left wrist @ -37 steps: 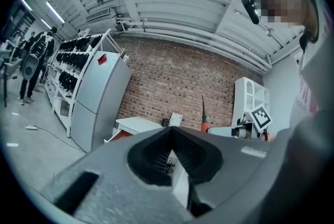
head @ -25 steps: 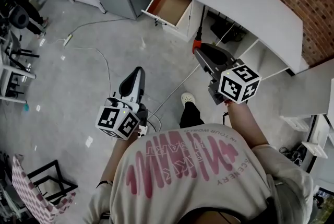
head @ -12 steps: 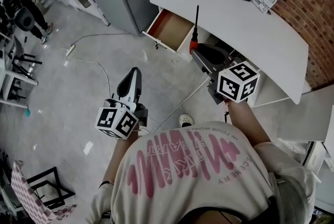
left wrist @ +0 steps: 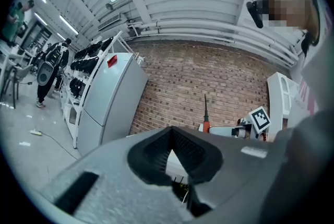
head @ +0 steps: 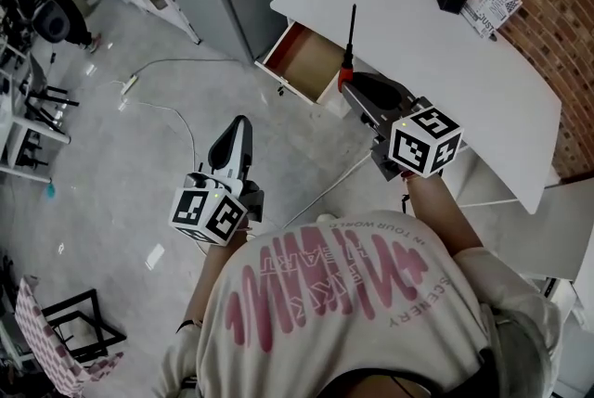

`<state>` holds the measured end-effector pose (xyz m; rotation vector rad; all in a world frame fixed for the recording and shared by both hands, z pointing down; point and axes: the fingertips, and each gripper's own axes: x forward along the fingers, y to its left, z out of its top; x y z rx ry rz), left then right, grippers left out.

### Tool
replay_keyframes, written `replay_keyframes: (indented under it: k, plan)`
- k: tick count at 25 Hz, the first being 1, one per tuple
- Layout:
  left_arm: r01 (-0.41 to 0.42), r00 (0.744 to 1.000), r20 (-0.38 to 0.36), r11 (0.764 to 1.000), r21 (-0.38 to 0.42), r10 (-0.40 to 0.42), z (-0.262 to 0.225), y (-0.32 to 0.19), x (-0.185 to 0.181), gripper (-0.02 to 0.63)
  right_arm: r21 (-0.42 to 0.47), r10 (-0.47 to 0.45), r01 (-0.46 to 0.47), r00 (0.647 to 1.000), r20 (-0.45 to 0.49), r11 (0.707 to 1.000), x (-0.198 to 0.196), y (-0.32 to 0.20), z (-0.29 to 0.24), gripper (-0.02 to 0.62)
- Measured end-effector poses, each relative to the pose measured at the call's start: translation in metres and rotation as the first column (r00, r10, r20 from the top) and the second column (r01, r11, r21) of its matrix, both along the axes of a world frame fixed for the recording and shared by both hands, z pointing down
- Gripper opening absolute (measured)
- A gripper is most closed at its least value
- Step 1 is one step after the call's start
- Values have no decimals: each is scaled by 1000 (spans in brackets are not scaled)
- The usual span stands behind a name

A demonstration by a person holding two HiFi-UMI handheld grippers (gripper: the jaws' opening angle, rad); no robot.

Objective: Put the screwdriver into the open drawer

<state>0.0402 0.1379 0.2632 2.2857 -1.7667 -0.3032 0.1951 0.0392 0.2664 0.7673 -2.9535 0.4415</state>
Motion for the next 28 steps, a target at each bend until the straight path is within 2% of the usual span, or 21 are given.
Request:
replay_keyframes:
  k: [9,13,17,22,28]
  plan:
    - [36,999,10,997,-61,-36,26,-10,-16,3,-68,-1,0,1000,-22,998,-15,-28,33,101]
    - [20,999,-34,994,-106,-23,49,-16,-35,3,-121,8,-15,998,-55,992,-33,-29,59,101]
    - [-23,998,-55,991,-133,15,68,-48,-53,3,-150,33,-47,995,-92,988,-49,-51,77,101]
    - [-79,997,-18,986,-148,77,72,-97,-81,3,-176,86,-108,988,-127,979,-69,-92,94,101]
    - [-89,996,-46,975,-202,82,91,-149,-123,3,-224,99,-131,983,-153,966,-105,-140,118,101]
